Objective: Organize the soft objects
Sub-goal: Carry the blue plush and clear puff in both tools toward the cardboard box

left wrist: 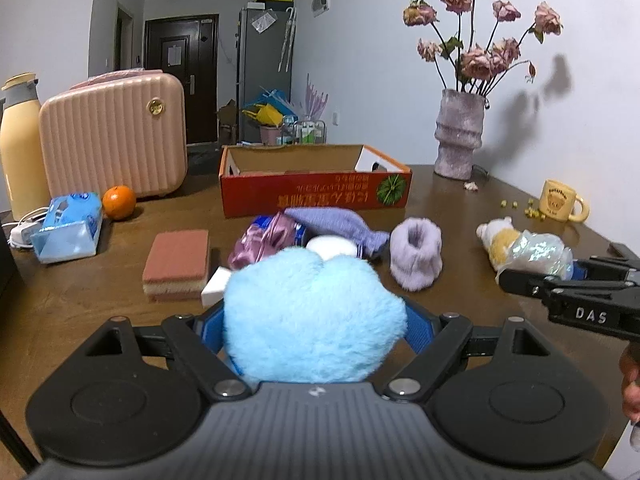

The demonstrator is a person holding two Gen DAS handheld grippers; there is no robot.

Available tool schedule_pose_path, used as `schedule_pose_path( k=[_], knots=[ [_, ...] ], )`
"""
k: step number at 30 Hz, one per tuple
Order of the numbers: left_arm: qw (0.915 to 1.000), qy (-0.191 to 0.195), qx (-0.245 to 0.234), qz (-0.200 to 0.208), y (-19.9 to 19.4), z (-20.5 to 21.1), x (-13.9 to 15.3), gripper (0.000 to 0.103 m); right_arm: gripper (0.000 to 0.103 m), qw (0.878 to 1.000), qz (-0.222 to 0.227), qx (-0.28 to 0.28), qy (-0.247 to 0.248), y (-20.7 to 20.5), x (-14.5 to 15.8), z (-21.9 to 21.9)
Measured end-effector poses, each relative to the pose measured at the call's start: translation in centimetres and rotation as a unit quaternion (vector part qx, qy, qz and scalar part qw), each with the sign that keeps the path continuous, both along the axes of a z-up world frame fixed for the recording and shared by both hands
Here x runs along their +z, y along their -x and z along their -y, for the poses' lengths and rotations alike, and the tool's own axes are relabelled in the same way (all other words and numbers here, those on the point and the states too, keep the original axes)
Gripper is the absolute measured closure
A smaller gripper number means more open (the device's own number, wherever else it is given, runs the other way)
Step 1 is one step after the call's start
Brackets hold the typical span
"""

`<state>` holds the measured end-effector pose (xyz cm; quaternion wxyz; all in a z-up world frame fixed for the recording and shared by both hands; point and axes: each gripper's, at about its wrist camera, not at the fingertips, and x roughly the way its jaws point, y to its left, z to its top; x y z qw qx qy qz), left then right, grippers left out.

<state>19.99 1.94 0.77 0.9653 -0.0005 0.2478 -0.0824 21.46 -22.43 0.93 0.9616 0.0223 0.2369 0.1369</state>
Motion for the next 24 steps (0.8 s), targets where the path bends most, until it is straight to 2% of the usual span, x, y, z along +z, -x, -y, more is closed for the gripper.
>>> schedule_pose_path(
  k=[24],
  knots=[
    [0.9987, 0.028, 0.006, 0.041, -7.7, 1.2, 4.2, 0.018, 0.061, 1.0, 0.022, -0.001, -0.003, -8.5, 3.0, -1.3]
  ],
)
